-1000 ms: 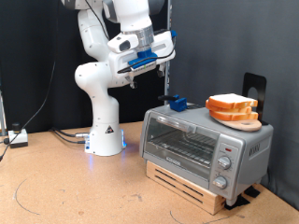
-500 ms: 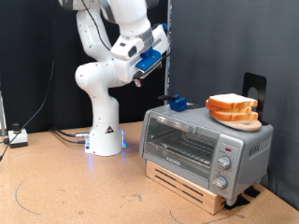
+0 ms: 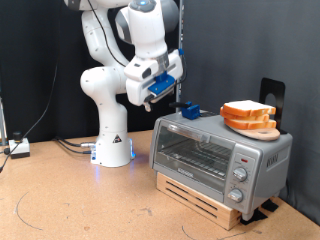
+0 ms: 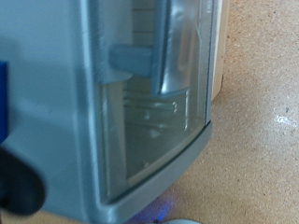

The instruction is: Make a piece of toast with the oven

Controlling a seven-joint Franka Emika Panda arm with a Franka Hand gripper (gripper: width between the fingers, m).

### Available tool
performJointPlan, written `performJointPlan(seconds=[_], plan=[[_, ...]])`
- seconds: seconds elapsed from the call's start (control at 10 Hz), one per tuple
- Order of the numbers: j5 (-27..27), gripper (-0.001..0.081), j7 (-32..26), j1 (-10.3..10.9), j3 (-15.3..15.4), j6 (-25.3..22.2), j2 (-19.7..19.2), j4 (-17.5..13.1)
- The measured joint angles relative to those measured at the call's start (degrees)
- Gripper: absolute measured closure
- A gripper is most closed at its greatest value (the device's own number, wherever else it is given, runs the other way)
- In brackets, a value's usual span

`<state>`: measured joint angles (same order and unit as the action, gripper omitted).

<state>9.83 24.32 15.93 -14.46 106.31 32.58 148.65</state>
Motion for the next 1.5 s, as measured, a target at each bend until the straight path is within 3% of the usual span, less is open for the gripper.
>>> performJointPlan(seconds=[0.3,0.7,1.3,1.5], plan=[[0.05,-0.0003,1.62,0.0,0.2,5.25,-1.82,2.24],[0.09,-0.0003,2.02,0.0,0.12,9.0,-5.46,2.58],[0.01,-0.0003,1.82,0.47,0.47,11.31,-9.81,3.63],[-3.73,-0.0003,3.74,-0.97,0.38,11.69,-10.61,4.74]])
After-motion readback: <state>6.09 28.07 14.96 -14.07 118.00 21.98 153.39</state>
